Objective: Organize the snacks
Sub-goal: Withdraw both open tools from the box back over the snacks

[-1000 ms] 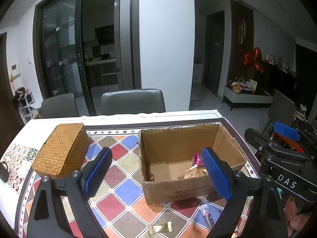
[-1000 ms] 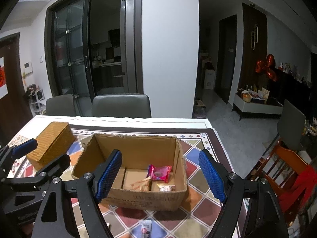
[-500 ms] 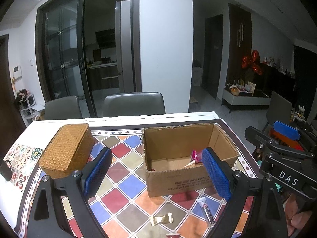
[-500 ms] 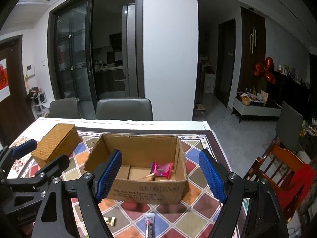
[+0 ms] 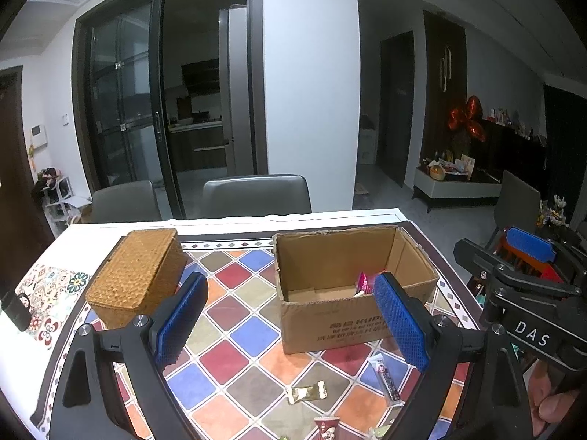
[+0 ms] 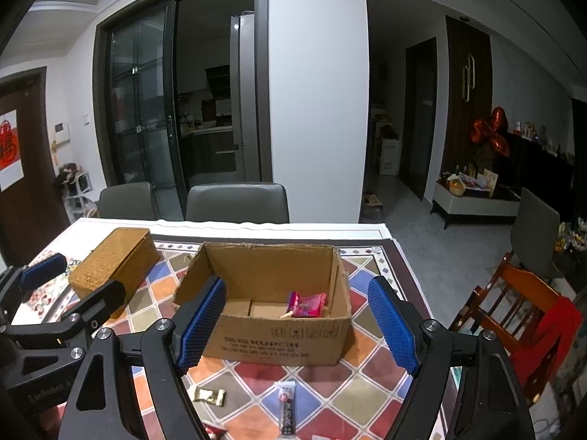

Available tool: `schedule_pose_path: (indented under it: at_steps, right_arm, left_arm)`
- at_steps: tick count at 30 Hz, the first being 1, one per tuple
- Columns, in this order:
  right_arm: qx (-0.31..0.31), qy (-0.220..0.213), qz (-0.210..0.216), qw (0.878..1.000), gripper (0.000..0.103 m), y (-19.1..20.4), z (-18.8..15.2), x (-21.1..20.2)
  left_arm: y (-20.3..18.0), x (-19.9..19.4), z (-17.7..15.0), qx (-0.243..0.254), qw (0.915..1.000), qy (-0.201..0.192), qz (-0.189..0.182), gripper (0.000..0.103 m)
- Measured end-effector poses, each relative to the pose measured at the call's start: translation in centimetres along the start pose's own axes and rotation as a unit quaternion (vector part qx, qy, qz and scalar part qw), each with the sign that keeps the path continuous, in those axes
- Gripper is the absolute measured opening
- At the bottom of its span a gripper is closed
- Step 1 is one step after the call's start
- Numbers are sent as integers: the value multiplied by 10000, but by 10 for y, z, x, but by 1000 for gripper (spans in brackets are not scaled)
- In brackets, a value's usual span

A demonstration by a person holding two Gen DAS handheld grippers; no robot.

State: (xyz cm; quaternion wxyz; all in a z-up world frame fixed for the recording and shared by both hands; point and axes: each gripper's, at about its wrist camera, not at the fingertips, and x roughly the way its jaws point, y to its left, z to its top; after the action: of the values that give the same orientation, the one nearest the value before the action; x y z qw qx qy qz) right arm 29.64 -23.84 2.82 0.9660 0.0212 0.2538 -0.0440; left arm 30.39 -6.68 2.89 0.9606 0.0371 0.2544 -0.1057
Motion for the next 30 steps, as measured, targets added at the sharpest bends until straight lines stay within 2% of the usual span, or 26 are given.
schedule_pose_path:
  at_steps: [14, 30]
  right_arm:
    - [-3, 78, 43, 10000, 81, 9, -19, -13]
    - [70, 523, 76, 9986, 81, 12, -66, -5]
  left_arm:
    - [5, -11, -24, 44, 9999, 114, 48, 93]
    - [7, -7, -73, 130, 9990, 430, 4, 93]
